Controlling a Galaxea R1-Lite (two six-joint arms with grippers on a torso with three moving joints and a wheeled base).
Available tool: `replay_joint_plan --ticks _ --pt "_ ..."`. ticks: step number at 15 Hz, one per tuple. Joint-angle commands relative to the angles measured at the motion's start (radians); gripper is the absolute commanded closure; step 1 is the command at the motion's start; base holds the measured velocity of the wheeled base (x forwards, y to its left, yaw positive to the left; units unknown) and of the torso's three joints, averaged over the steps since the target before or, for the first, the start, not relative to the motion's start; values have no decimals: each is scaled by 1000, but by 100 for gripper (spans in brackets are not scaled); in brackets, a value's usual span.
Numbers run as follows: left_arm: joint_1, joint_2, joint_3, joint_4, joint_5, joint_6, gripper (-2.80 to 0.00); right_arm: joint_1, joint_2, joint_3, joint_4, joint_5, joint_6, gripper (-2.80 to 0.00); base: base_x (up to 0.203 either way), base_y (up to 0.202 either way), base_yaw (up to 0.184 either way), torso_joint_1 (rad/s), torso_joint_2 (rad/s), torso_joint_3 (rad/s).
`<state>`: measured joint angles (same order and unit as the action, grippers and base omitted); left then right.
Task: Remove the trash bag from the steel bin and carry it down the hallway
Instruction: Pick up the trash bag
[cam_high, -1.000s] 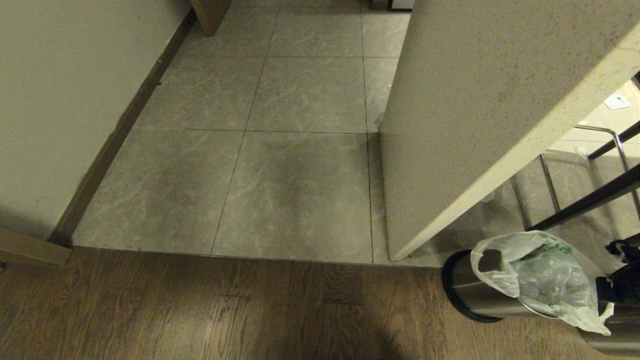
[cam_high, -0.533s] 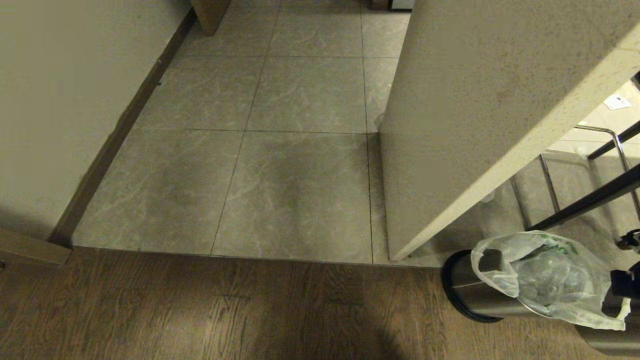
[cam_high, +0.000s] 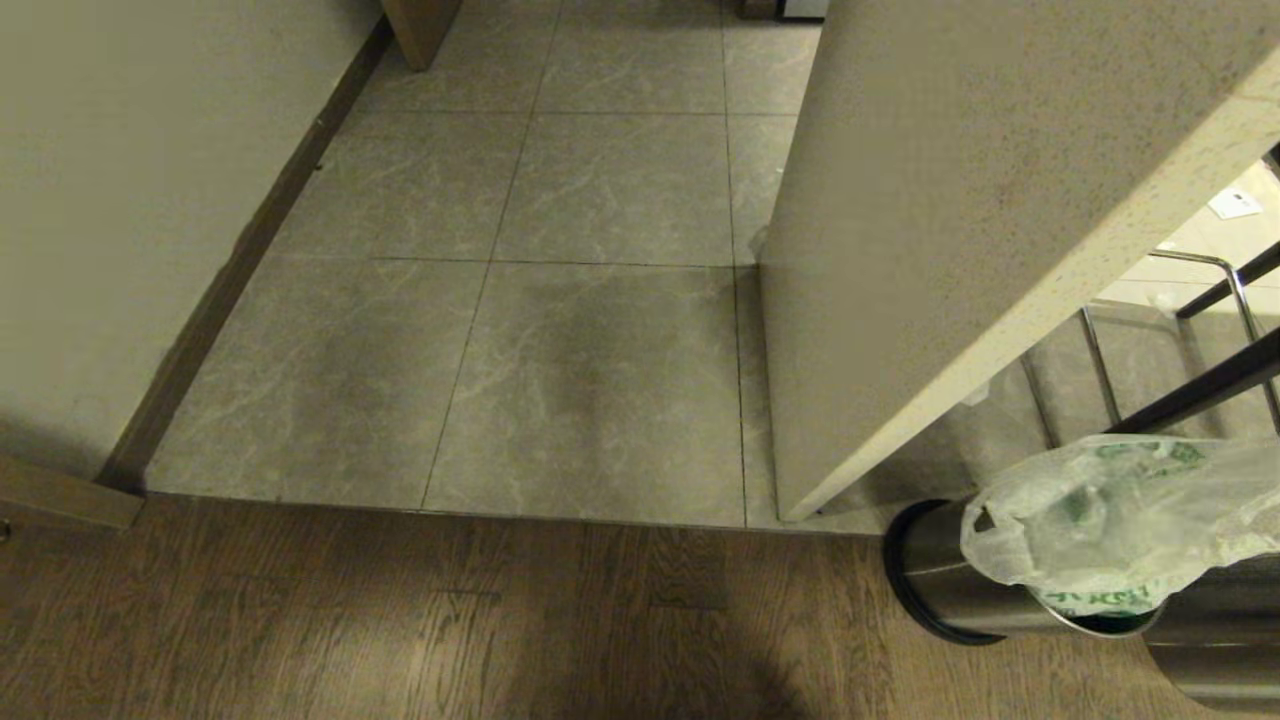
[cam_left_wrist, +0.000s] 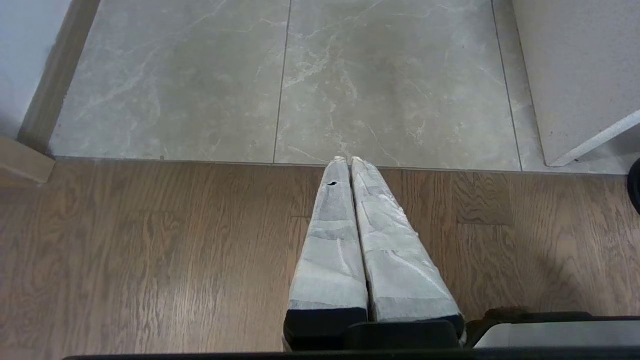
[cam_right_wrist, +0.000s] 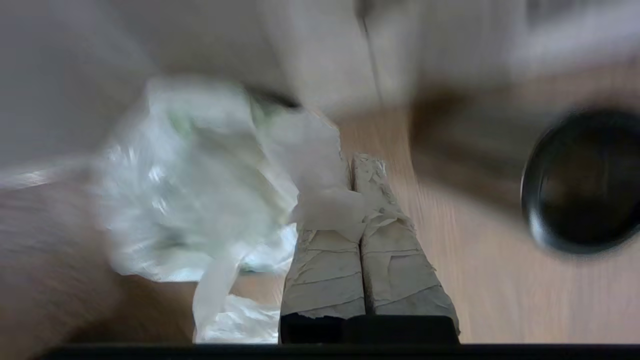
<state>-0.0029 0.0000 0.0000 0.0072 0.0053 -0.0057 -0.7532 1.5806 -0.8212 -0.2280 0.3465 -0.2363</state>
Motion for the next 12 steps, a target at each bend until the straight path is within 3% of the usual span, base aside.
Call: replay_joint_plan --ticks 1,4,8,12 --pt "0 0 2 0 1 0 0 3 -286 36 14 51 8 0 0 0 0 0 0 0" --pt "0 0 2 0 1 0 0 8 -361 74 48 119 28 0 0 0 0 0 0 0" --pt "0 -2 2 0 1 0 0 102 -641 66 330 135 61 0 0 0 0 0 0 0" --pt "0 -2 2 0 1 0 0 324 -1003 200 483 -24 43 0 0 0 0 0 0 0"
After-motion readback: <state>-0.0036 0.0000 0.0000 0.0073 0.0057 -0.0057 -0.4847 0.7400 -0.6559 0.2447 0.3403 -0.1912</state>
